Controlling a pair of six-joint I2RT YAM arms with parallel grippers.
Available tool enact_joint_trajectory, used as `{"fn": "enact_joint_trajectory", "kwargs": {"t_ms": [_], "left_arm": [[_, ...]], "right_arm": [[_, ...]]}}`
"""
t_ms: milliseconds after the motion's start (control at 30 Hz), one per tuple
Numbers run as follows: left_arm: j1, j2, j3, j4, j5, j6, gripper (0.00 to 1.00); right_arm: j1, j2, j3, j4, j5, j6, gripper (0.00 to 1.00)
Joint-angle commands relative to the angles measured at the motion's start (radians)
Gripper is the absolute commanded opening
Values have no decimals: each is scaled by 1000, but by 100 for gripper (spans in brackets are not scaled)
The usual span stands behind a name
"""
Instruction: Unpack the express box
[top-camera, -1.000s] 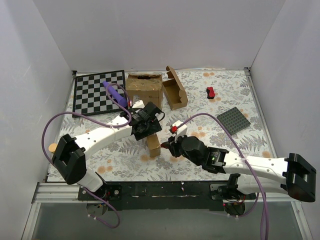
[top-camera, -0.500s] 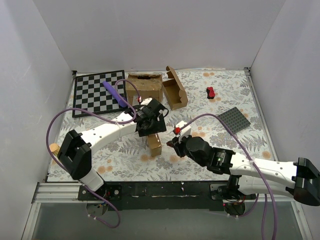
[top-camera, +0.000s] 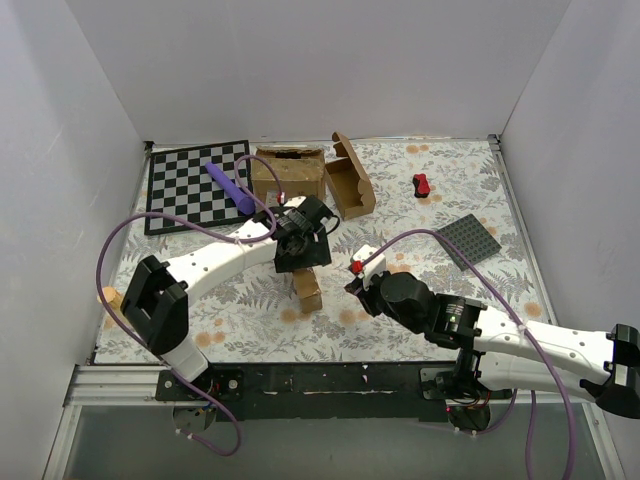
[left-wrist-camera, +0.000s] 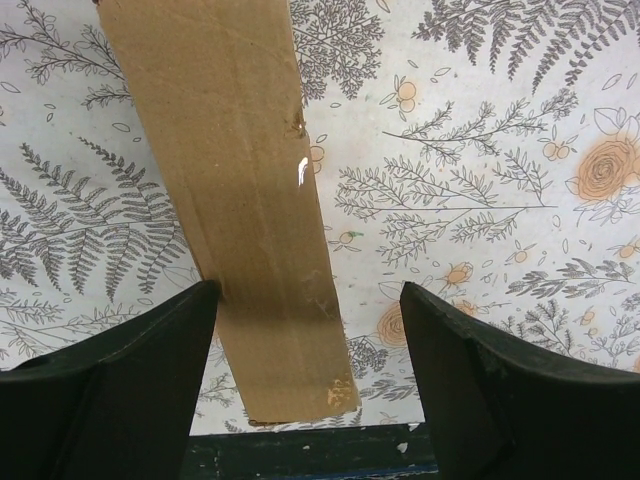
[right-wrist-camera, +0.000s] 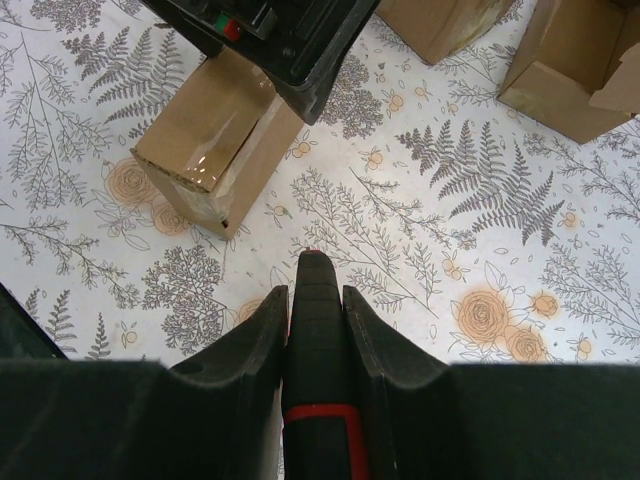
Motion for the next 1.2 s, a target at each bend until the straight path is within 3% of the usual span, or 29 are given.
{"fn": "enact_joint_trajectory", "kwargs": {"t_ms": [0, 233, 433, 633, 867, 967, 1167], "left_arm": [[1, 21, 35, -112, 6, 2, 74], [1, -51, 65, -132, -3, -9, 76], [1, -20, 68, -107, -13, -6, 84], [10, 67, 59, -75, -25, -8, 84], [24, 110, 35, -60, -57, 18, 69], [26, 97, 12, -51, -71, 55, 58], [27, 77, -37, -9, -79, 215, 43]], "right_arm": [[5, -13, 65, 3, -13, -39, 1], [5, -9, 42, 34, -7, -36, 1], [5, -3, 51, 32, -2, -35, 1], [5, -29, 68, -8, -74, -73, 1], [6, -69, 83, -35, -217, -162, 1], [6, -86, 79, -12, -283, -208, 1], [12, -112, 57, 80, -416, -314, 1]]}}
